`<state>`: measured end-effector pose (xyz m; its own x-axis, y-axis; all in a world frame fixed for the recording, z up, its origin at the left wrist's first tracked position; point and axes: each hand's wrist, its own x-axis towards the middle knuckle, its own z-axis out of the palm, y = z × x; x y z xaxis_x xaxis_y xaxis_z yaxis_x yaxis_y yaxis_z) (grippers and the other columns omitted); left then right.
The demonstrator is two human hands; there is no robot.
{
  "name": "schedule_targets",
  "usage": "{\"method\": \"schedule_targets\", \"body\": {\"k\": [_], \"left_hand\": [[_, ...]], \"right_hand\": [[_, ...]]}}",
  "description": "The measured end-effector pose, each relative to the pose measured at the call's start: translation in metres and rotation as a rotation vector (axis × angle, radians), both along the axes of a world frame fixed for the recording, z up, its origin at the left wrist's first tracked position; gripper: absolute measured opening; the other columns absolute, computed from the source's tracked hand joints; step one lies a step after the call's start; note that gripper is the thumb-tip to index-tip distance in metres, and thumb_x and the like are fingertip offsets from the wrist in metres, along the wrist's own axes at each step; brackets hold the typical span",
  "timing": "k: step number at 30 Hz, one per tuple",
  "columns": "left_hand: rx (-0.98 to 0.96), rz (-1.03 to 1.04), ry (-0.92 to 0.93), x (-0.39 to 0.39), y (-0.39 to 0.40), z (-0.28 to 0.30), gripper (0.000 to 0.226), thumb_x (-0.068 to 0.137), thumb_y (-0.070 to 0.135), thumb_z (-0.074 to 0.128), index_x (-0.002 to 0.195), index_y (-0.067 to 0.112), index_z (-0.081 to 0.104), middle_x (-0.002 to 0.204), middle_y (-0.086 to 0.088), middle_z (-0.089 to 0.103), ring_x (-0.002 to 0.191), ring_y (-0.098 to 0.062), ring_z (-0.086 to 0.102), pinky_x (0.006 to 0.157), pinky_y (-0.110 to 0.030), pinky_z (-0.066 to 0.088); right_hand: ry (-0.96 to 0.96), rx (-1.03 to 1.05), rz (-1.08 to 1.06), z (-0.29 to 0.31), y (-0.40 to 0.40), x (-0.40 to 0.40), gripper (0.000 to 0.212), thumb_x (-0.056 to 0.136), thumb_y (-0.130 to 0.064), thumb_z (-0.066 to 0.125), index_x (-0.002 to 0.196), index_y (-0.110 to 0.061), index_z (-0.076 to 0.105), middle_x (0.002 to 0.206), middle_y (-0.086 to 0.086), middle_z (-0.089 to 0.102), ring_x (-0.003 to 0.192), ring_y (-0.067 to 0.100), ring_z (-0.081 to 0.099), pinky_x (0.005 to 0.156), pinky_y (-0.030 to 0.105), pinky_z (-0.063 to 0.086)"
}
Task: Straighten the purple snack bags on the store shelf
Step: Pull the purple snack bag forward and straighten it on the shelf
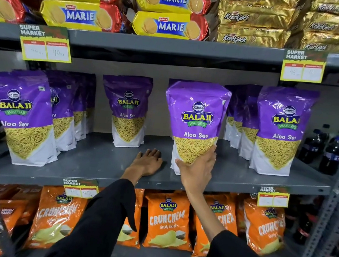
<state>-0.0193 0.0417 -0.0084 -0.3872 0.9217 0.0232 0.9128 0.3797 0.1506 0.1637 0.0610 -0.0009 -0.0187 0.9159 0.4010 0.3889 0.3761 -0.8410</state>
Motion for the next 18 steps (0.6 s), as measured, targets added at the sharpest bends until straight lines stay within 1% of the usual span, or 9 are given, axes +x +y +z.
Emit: {"method": "schedule_targets", "body": {"k": [5,10,12,15,16,18], "left_hand": [[-0.003,-0.014,0.026,0.000,0.000,0.000,0.061,0.106,0.041,0.017,0.160,0.013,0.017,0.171,-0.006,0.010,0.158,-0.026,0.007,0.125,-0.052,0.009],[0.007,-0.042,0.053,0.001,-0.003,0.002,0.060,0.106,0.044,0.022,0.156,0.011,0.027,0.168,-0.008,0.019,0.156,-0.028,0.016,0.123,-0.054,0.016],[0.038,-0.051,0.020,0.000,-0.005,0.004,0.056,0.105,0.044,0.028,0.151,0.013,0.037,0.166,-0.010,0.025,0.153,-0.029,0.022,0.122,-0.053,0.020],[0.117,-0.056,-0.079,-0.005,-0.011,0.004,0.054,0.104,0.043,0.037,0.149,0.015,0.043,0.167,-0.012,0.023,0.152,-0.032,0.026,0.122,-0.050,0.024],[0.133,-0.057,-0.100,-0.007,-0.014,0.003,0.056,0.103,0.046,0.040,0.149,0.015,0.043,0.167,-0.012,0.023,0.152,-0.032,0.028,0.122,-0.049,0.025],[0.123,-0.055,-0.087,-0.007,-0.020,-0.001,0.062,0.101,0.053,0.037,0.153,0.018,0.038,0.168,-0.010,0.020,0.154,-0.029,0.023,0.124,-0.048,0.021]], "right_hand": [[0.004,0.016,-0.014,-0.003,-0.008,0.005,0.125,0.071,-0.040,0.089,0.160,-0.013,0.004,0.165,0.020,0.020,0.153,0.040,0.026,0.114,0.061,0.037],[0.004,0.039,-0.019,-0.004,-0.015,0.009,0.126,0.071,-0.044,0.088,0.160,-0.014,0.004,0.165,0.019,0.021,0.152,0.040,0.027,0.113,0.062,0.039],[0.018,0.047,0.007,-0.006,-0.016,0.013,0.128,0.070,-0.050,0.086,0.160,-0.014,0.002,0.166,0.018,0.019,0.153,0.039,0.026,0.114,0.063,0.037],[0.063,0.075,0.083,-0.011,-0.015,0.023,0.129,0.071,-0.063,0.079,0.161,-0.018,-0.003,0.168,0.013,0.013,0.155,0.035,0.021,0.117,0.063,0.033],[0.062,0.091,0.105,-0.012,-0.014,0.026,0.129,0.071,-0.065,0.078,0.160,-0.021,-0.004,0.169,0.012,0.011,0.156,0.034,0.020,0.118,0.062,0.033],[0.039,0.106,0.139,-0.015,-0.013,0.031,0.129,0.070,-0.062,0.080,0.160,-0.025,-0.005,0.169,0.010,0.009,0.156,0.033,0.019,0.119,0.060,0.033]]}}
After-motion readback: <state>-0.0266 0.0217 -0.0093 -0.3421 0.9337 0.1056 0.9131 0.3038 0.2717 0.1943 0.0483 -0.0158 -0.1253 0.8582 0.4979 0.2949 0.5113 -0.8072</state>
